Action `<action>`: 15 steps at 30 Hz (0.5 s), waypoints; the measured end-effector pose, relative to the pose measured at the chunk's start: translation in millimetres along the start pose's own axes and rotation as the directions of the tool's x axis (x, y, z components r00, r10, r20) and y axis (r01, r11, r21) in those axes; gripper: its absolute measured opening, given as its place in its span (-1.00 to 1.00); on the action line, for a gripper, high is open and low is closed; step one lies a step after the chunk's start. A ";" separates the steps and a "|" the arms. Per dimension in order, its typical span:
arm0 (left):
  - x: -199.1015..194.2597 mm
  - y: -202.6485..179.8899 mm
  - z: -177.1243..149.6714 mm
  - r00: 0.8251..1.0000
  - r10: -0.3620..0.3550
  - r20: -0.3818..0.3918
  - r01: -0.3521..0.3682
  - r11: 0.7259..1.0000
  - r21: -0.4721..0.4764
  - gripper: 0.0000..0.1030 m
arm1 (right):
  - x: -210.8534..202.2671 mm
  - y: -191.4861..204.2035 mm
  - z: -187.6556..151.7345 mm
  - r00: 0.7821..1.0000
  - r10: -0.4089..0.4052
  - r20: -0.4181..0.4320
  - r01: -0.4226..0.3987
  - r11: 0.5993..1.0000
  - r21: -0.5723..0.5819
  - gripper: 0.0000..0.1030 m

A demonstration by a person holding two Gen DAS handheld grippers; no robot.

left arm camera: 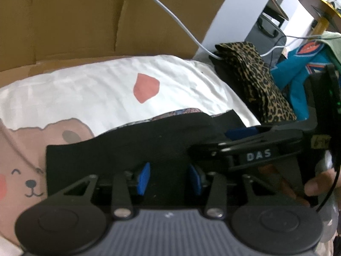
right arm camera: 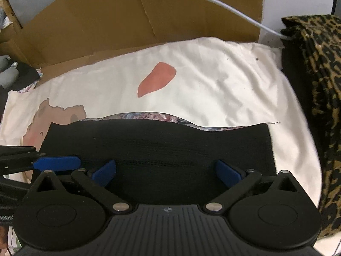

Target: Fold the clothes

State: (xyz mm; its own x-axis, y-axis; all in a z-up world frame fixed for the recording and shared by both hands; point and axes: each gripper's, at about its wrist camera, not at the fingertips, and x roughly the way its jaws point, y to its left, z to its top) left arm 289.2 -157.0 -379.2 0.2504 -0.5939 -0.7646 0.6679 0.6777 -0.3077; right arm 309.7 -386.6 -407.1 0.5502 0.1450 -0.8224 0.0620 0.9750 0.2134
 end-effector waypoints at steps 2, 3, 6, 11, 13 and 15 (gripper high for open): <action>-9.4 -0.4 -0.4 1.000 -0.001 0.008 0.001 1.000 -0.007 -0.14 | -12.6 -2.4 0.0 1.000 0.012 0.028 -0.012 1.000 0.007 0.98; -14.5 -0.8 -0.8 1.000 -0.001 0.012 0.002 1.000 -0.010 -0.13 | -20.1 -4.0 0.9 0.999 0.021 0.042 -0.022 1.000 0.010 0.98; -34.6 -3.3 -4.9 1.000 0.006 0.025 -0.005 1.000 -0.008 -0.04 | -43.2 -7.7 0.4 0.996 0.020 0.082 -0.022 0.999 0.027 0.99; -62.6 -10.0 -17.4 0.999 0.027 0.021 -0.027 1.000 0.008 -0.04 | -83.4 -6.7 -16.0 0.989 0.000 0.148 -0.006 0.999 0.040 0.99; -70.4 -12.8 -26.3 1.000 0.013 0.006 -0.013 1.000 0.001 -0.04 | -97.5 -4.4 -26.0 0.986 -0.001 0.167 -0.005 0.999 0.035 0.99; -77.0 -16.2 -36.5 1.000 0.004 -0.013 -0.004 1.000 -0.002 -0.04 | -106.5 -0.5 -39.0 0.986 0.005 0.169 -0.009 1.000 0.023 0.99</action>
State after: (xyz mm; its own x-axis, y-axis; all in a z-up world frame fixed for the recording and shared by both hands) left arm 233.6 -106.4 -336.0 0.2442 -0.5852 -0.7732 0.6651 0.6814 -0.3056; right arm 218.5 -396.0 -340.1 0.6834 0.1196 -0.7202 0.0758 0.9695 0.2329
